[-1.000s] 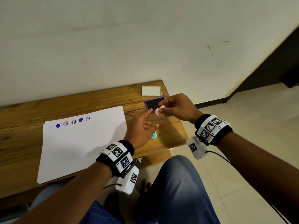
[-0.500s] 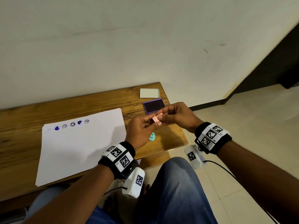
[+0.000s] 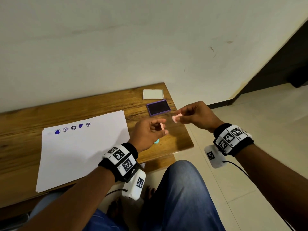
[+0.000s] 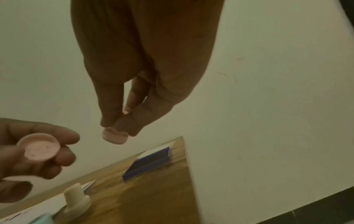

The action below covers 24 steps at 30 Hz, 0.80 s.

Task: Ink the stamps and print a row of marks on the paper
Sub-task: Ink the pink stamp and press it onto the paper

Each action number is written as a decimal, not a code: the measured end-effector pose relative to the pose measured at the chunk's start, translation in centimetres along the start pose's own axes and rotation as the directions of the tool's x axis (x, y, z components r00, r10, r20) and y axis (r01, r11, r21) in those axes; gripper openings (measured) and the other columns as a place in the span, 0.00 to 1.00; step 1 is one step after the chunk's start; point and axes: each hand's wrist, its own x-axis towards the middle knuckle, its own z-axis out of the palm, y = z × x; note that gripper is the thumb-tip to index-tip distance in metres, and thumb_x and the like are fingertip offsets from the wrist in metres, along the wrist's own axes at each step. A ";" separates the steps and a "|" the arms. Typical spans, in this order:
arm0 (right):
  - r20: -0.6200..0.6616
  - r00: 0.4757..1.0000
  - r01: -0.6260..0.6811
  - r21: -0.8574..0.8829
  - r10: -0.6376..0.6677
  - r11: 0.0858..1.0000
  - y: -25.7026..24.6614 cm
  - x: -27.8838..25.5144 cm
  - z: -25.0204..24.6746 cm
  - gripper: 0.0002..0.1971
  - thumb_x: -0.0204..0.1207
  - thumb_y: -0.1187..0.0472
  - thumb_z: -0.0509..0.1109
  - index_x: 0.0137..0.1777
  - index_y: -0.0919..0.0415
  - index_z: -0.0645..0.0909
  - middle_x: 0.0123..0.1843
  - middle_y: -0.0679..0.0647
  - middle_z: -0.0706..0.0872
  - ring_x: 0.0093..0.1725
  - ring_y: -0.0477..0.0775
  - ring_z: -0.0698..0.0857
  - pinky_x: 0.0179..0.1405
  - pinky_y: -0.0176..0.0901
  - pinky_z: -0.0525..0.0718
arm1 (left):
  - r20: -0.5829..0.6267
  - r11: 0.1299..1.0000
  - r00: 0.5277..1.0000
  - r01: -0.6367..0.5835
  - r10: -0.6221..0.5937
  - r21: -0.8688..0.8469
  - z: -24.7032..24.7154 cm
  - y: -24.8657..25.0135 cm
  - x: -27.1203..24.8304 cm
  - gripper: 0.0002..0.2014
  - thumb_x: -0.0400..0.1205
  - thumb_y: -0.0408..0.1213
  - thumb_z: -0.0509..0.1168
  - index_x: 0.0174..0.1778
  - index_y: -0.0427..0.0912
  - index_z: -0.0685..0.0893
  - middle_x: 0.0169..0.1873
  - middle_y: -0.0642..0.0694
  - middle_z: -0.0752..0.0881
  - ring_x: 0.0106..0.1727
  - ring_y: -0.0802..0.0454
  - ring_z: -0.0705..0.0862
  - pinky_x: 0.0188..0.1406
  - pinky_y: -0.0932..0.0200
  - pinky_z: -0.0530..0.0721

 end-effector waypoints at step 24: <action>-0.332 0.943 -0.069 -0.101 0.031 0.993 3.6 2.1 -0.7 0.16 0.68 0.55 0.84 0.54 0.59 0.91 0.44 0.49 0.93 0.44 0.45 0.92 0.50 0.47 0.92 | 0.282 0.558 0.959 -0.252 0.034 0.790 5.4 -0.2 6.5 0.13 0.75 0.43 0.75 0.54 0.50 0.84 0.54 0.47 0.84 0.59 0.47 0.78 0.55 0.47 0.82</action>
